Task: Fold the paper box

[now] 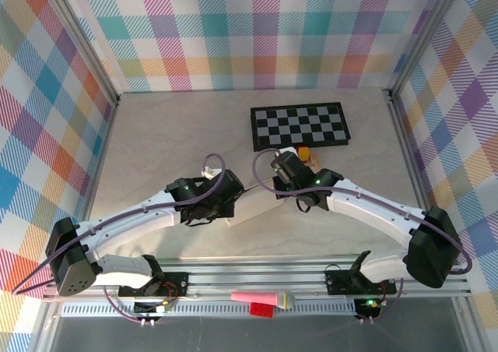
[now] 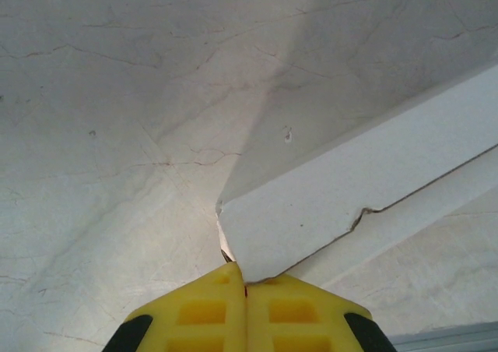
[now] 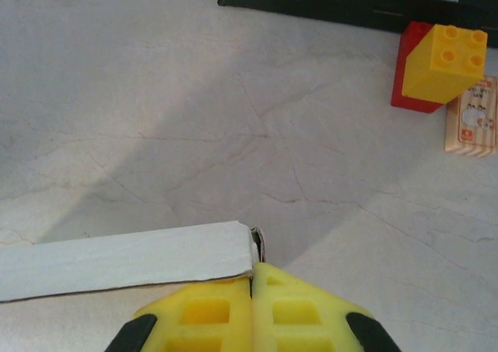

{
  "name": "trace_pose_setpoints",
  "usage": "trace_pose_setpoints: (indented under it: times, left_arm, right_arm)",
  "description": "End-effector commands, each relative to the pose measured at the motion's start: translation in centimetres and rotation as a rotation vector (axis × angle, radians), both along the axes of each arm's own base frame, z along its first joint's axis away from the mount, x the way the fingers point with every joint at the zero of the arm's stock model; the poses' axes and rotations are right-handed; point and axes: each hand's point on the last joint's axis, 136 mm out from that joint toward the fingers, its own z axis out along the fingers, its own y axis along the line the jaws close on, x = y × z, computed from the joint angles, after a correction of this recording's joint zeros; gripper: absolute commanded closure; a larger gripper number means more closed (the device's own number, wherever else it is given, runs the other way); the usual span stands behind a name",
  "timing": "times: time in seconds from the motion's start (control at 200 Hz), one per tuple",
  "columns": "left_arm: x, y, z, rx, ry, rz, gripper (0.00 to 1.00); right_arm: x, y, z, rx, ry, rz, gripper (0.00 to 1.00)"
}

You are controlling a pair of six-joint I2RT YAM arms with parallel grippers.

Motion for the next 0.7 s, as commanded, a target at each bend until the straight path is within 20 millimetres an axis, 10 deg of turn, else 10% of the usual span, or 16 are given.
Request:
trace_pose_setpoints:
  times: [0.0, 0.695]
  left_arm:
    - [-2.0, 0.8, -3.8, 0.09, 0.112, -0.015, 1.0]
    - [-1.8, 0.6, -3.1, 0.149, 0.059, -0.023, 1.0]
  right_arm:
    - [-4.3, -1.5, -2.4, -0.043, 0.196, 0.002, 0.97]
    - [-6.4, -2.2, 0.6, 0.153, 0.31, -0.169, 0.64]
